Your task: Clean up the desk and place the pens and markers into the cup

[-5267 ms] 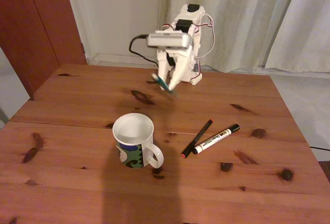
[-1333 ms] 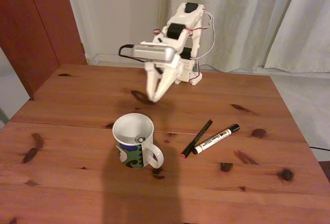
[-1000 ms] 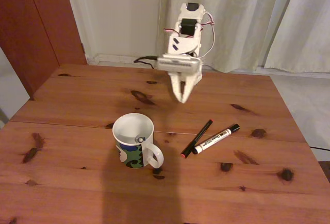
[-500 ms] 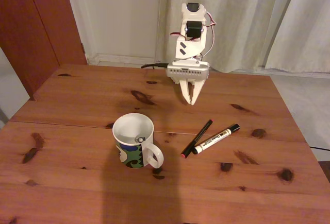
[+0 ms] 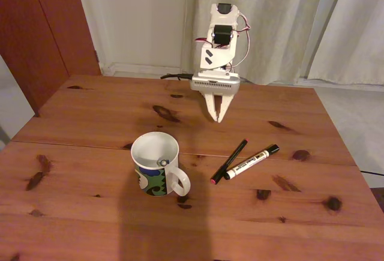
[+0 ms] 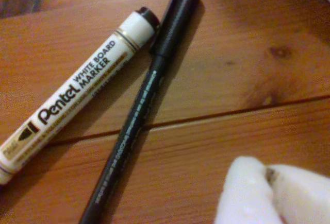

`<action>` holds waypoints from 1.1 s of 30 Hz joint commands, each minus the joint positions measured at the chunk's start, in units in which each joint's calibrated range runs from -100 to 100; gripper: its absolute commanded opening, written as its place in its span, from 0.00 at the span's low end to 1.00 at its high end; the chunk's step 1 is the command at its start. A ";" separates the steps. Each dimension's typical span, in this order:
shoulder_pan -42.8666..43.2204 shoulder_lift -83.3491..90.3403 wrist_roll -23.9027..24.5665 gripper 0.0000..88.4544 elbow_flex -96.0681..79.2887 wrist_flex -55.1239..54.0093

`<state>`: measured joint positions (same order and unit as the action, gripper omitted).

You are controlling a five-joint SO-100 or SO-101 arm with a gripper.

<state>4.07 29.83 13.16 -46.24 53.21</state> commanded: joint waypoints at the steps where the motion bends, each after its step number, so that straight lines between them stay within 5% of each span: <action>1: -0.73 0.17 -0.33 0.01 -0.02 -0.35; 12: -4.43 0.08 3.23 0.01 2.06 -0.44; 20: 2.40 -6.37 3.50 0.01 6.12 -0.44; 30: 12.05 -16.63 17.01 0.01 9.09 -12.83; 33: 11.89 -19.45 17.90 0.01 9.09 -15.06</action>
<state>15.95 11.69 29.82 -40.47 41.02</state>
